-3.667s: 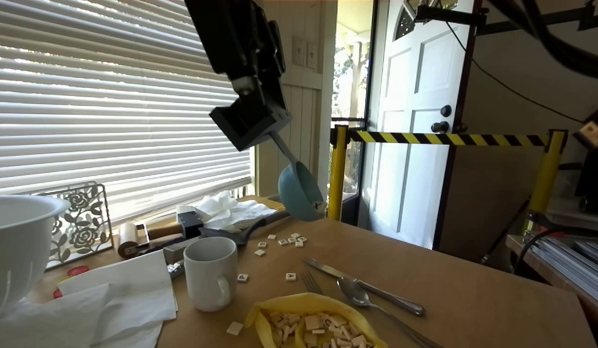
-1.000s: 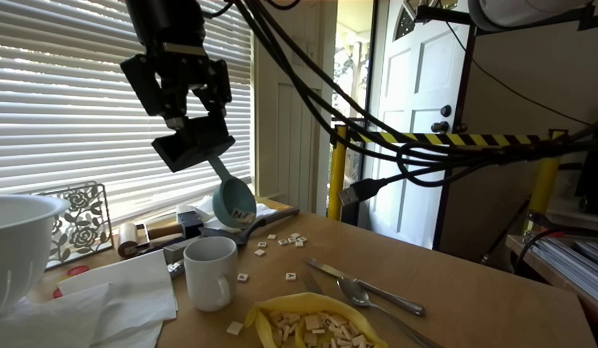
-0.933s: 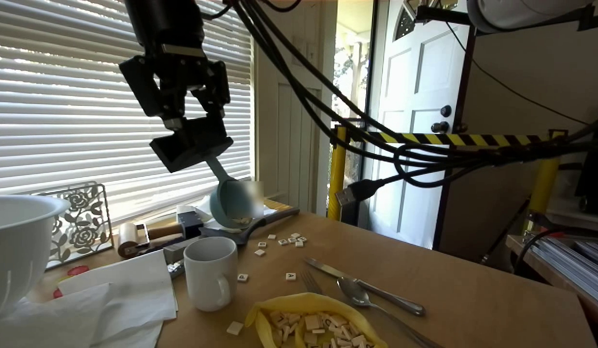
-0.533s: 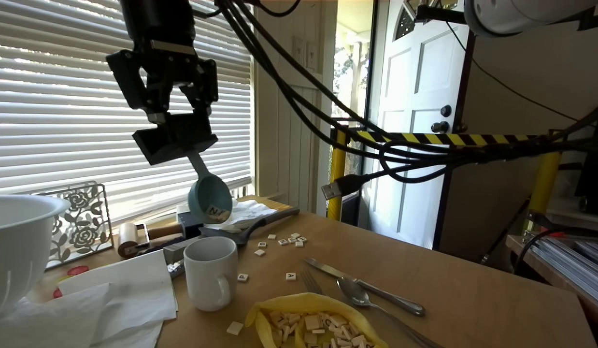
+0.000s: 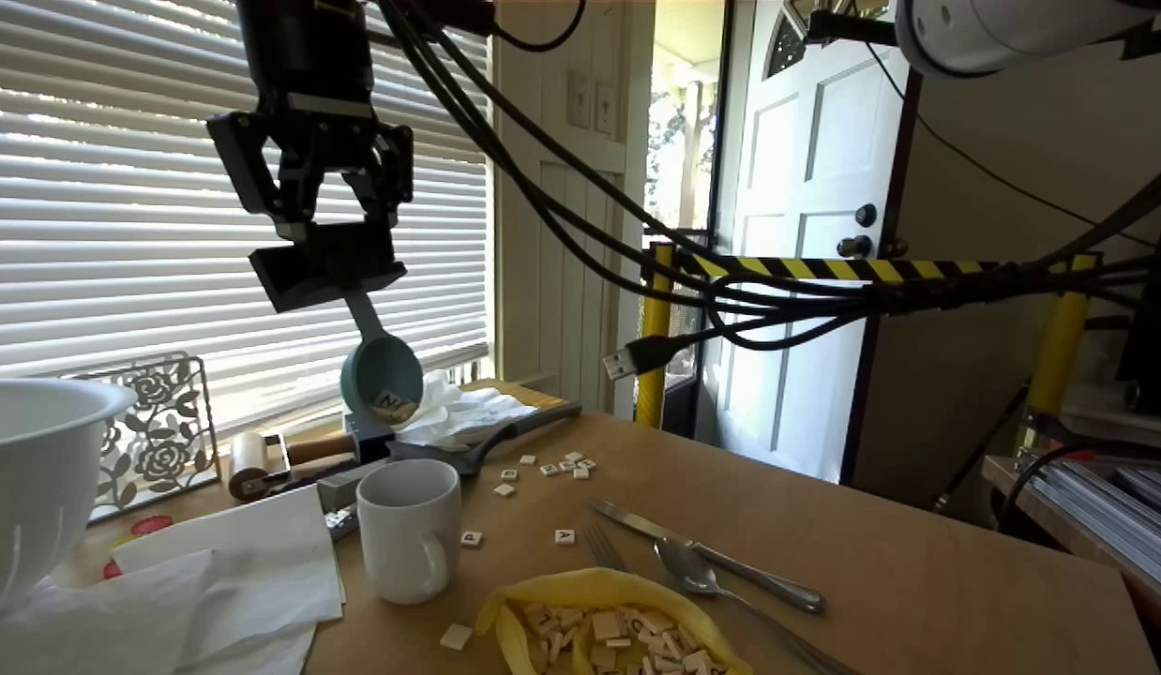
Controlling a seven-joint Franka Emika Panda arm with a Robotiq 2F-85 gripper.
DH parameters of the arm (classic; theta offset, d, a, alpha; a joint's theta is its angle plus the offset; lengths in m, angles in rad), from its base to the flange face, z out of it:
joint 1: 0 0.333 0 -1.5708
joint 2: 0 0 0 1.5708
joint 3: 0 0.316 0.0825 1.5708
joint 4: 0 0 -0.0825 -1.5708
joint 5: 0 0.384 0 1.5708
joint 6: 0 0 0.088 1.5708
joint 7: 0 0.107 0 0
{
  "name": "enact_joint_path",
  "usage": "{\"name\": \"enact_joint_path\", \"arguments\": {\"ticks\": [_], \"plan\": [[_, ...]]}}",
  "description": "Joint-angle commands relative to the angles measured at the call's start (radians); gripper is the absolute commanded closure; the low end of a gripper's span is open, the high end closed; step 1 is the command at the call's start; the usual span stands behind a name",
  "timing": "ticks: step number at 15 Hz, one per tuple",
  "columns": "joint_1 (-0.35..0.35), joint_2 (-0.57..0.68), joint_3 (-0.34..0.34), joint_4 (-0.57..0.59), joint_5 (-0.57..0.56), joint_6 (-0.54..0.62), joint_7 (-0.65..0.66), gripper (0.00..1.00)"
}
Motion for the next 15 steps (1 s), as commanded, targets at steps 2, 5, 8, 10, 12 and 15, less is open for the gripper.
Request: {"name": "enact_joint_path", "arguments": {"ticks": [2,5,8,10,12,15], "plan": [[-0.005,0.040,-0.010,0.046,0.002,0.026,0.028,0.65],[-0.004,0.048,-0.012,0.041,0.001,0.030,0.025,0.65],[-0.004,0.050,-0.011,0.039,0.003,0.045,0.020,0.65],[-0.001,0.051,-0.009,0.034,0.002,0.055,0.012,0.65],[0.003,0.053,-0.012,0.030,-0.002,0.077,0.015,0.65],[0.003,0.048,-0.013,0.022,-0.003,0.129,0.016,0.65]]}}
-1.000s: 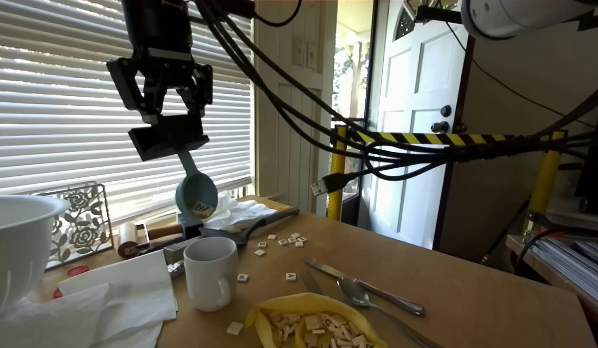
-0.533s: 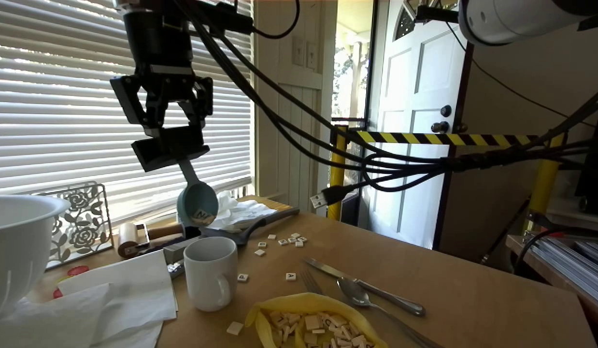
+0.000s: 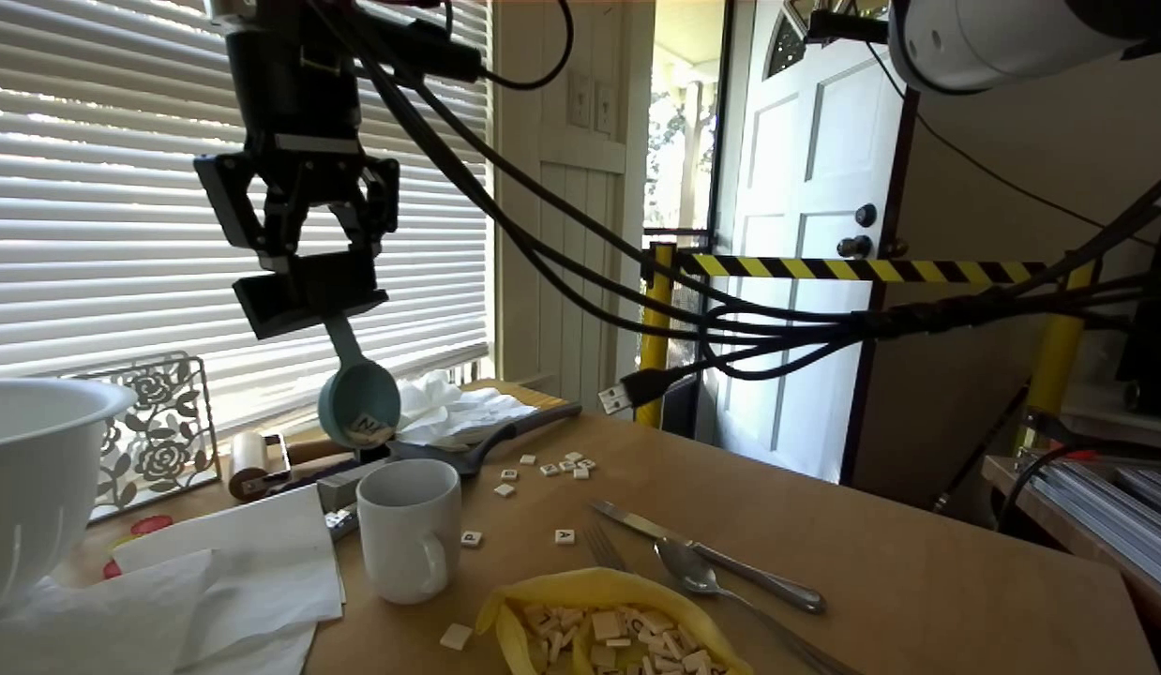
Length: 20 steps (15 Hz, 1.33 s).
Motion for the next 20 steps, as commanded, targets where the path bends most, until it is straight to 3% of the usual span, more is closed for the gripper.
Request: {"name": "enact_joint_path", "arguments": {"ticks": [1,6,20], "plan": [[0.004,0.007,-0.005,0.020,-0.005,0.061,0.010,0.65],[-0.004,-0.011,-0.009,-0.001,-0.005,0.109,0.009,0.65],[0.002,-0.066,-0.027,-0.036,-0.002,-0.017,-0.036,0.65]]}}
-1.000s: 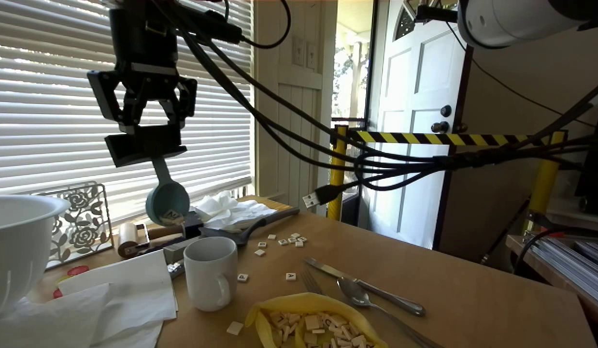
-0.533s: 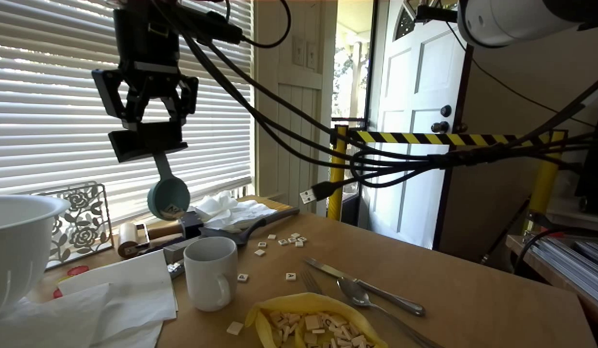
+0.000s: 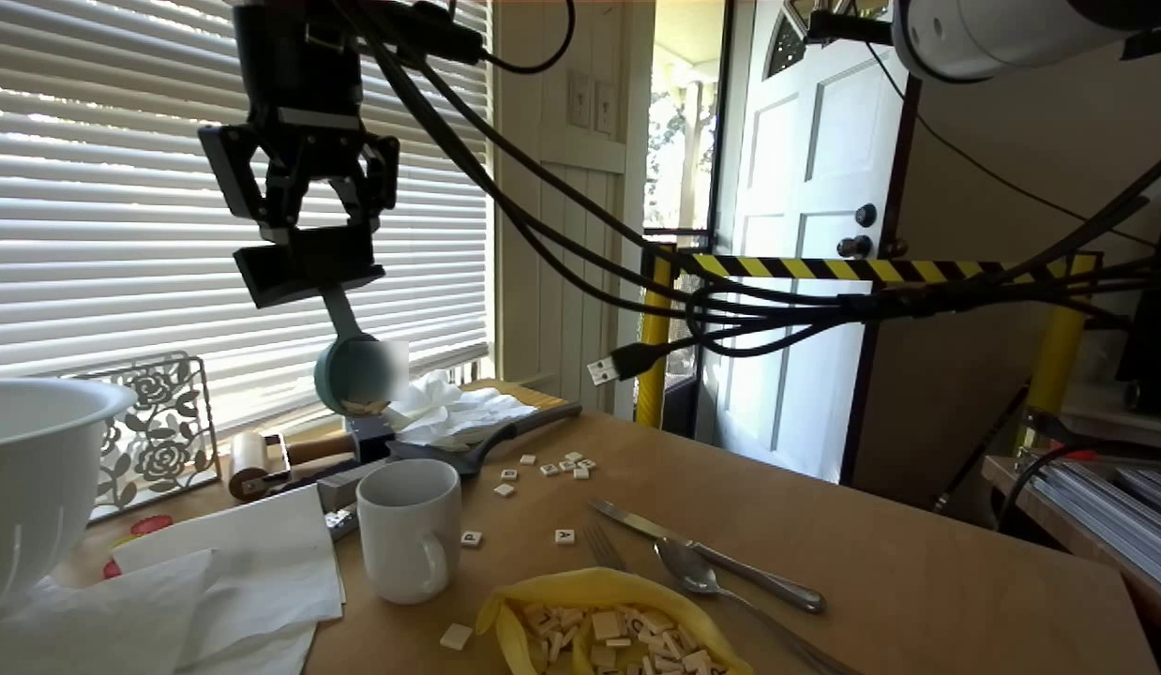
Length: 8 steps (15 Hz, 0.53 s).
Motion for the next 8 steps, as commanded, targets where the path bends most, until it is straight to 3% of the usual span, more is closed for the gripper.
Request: {"name": "enact_joint_path", "arguments": {"ticks": [1,8], "plan": [[0.003,-0.047,0.004,-0.036,0.000,-0.047,-0.025,0.65],[0.000,-0.074,0.024,-0.061,0.013,-0.079,-0.040,0.65]]}}
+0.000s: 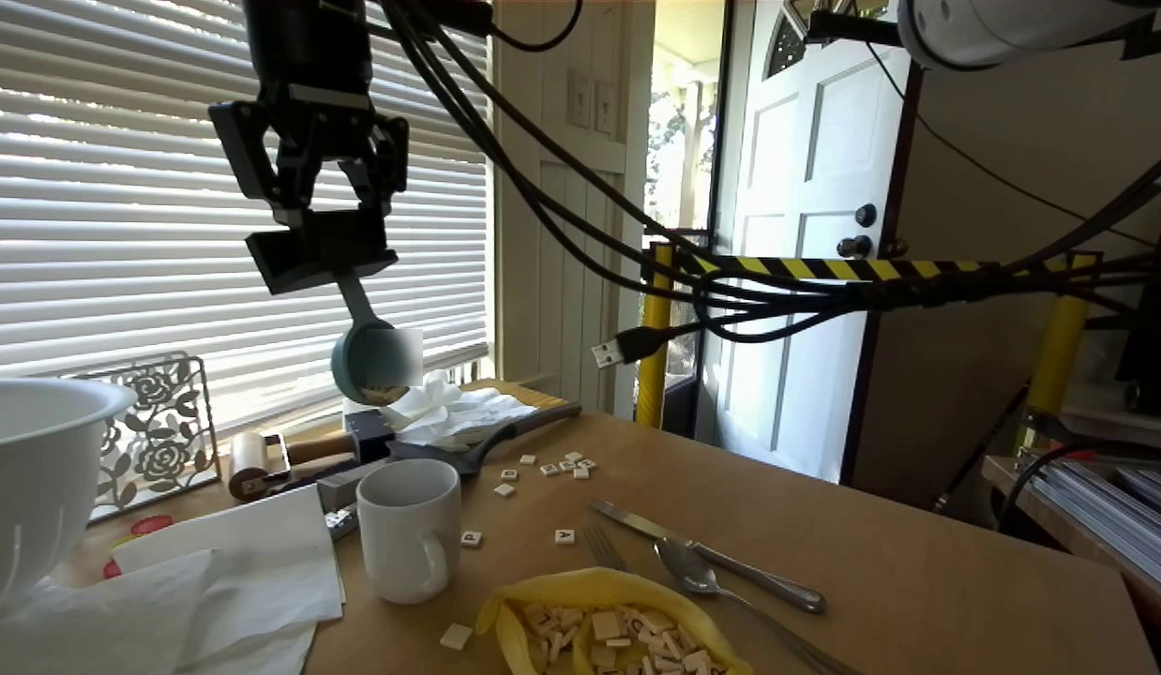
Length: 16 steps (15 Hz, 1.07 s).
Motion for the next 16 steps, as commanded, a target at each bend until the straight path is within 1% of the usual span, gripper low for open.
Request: {"name": "enact_joint_path", "arguments": {"ticks": [1,10,14,16], "plan": [[-0.001,-0.049,0.015,-0.056,0.012,-0.024,-0.017,0.65],[-0.010,-0.062,0.045,-0.100,0.030,-0.008,-0.012,0.65],[-0.006,-0.116,0.032,-0.187,0.014,-0.030,-0.001,0.65],[-0.009,-0.161,0.033,-0.254,0.019,-0.074,-0.003,0.65]]}}
